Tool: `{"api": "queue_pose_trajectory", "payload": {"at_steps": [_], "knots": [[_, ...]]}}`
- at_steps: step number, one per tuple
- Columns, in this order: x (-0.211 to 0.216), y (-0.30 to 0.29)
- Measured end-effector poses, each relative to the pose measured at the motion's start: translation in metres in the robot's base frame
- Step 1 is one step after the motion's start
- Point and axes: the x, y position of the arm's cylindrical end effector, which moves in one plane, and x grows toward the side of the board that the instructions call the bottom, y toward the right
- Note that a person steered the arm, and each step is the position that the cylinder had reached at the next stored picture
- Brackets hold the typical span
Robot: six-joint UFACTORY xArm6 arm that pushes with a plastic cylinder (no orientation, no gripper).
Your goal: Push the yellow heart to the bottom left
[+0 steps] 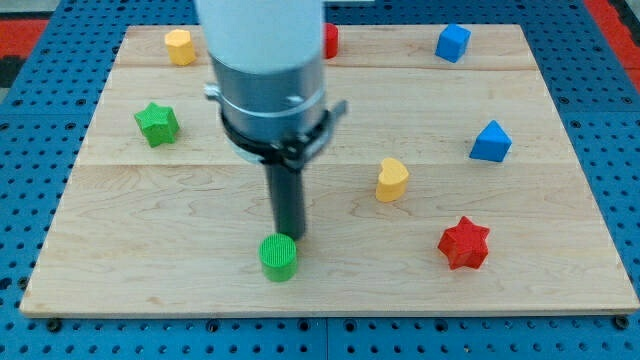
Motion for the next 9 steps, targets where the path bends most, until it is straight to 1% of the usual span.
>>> {"api": "queue_pose_trajectory", "payload": {"at_steps": [1,2,3,4,6,9], "knots": [[-0.006,0.074],[-0.034,0.137],[-0.071,0.138],[-0.089,0.120],[-0.050,0.020],[-0.055,0.019]]}}
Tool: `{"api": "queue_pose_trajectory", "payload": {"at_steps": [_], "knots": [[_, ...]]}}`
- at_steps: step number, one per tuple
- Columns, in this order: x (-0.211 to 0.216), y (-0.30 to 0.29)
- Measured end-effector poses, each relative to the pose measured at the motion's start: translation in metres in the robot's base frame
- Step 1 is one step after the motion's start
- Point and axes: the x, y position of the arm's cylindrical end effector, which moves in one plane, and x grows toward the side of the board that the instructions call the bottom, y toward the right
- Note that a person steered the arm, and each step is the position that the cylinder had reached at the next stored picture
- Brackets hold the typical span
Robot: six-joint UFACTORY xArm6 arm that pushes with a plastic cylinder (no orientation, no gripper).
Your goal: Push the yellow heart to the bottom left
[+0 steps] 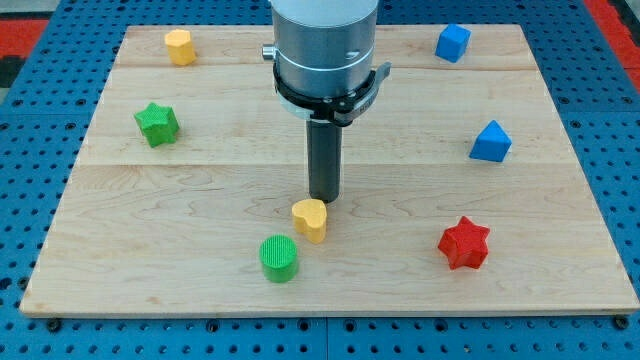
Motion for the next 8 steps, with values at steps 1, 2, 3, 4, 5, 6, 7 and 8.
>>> {"api": "queue_pose_trajectory", "payload": {"at_steps": [1,2,3,4,5,6,7,8], "knots": [[0.000,0.008],[0.007,0.032],[0.053,0.032],[0.036,-0.041],[-0.005,-0.083],[-0.027,-0.075],[-0.031,-0.110],[-0.002,-0.155]]}}
